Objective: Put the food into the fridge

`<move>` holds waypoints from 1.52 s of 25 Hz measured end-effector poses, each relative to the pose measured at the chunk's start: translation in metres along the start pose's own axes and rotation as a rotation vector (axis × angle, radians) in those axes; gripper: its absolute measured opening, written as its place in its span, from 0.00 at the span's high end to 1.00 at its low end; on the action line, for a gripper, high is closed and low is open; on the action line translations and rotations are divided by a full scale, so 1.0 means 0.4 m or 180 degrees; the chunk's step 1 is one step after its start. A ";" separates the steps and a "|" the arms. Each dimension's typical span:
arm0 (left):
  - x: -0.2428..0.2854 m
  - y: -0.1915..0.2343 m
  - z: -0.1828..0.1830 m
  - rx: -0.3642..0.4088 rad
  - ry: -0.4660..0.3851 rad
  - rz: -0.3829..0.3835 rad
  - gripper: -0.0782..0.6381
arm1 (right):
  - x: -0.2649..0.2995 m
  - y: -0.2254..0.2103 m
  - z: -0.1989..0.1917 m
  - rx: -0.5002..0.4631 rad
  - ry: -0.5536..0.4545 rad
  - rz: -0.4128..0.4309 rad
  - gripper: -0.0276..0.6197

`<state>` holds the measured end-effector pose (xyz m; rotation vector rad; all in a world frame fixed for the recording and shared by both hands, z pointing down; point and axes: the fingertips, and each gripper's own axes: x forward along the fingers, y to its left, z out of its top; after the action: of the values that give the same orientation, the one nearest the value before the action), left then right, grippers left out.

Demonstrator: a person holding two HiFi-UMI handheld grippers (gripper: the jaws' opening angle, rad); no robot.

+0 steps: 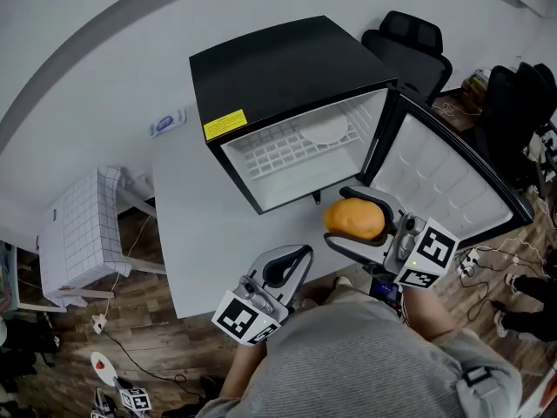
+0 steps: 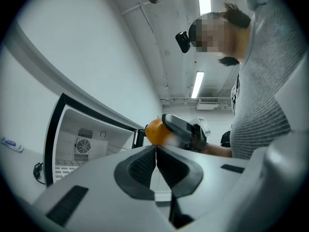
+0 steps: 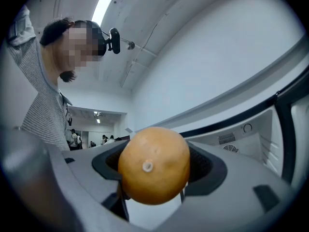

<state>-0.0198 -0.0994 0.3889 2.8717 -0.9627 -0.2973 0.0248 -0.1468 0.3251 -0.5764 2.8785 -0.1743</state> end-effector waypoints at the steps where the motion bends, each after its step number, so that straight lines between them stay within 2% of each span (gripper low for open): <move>1: -0.003 0.006 0.000 -0.0007 -0.0003 0.0016 0.87 | 0.010 -0.011 -0.003 -0.0021 0.0023 -0.0009 0.44; 11: -0.029 0.021 -0.019 -0.0072 0.0026 0.0085 0.87 | 0.104 -0.172 -0.055 -0.0246 0.0321 -0.0244 0.44; 19: -0.051 0.052 -0.034 -0.0094 0.0063 0.0128 0.87 | 0.175 -0.322 -0.116 -0.0314 0.0590 -0.0474 0.44; 24: -0.036 0.063 -0.008 -0.0118 -0.0085 0.0113 0.87 | 0.208 -0.401 -0.150 -0.0354 0.0721 -0.0561 0.44; 34: -0.019 0.095 -0.036 -0.0112 0.0025 0.0112 0.87 | 0.240 -0.531 -0.203 -0.0341 0.0897 -0.0729 0.44; 38: -0.005 0.097 -0.023 -0.0136 -0.0058 0.0124 0.87 | 0.245 -0.595 -0.231 -0.0401 0.1056 -0.0820 0.44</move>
<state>-0.0422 -0.1287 0.4043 2.8131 -1.0017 -0.3368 0.0036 -0.3964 0.4349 -1.0329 3.1375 -0.1379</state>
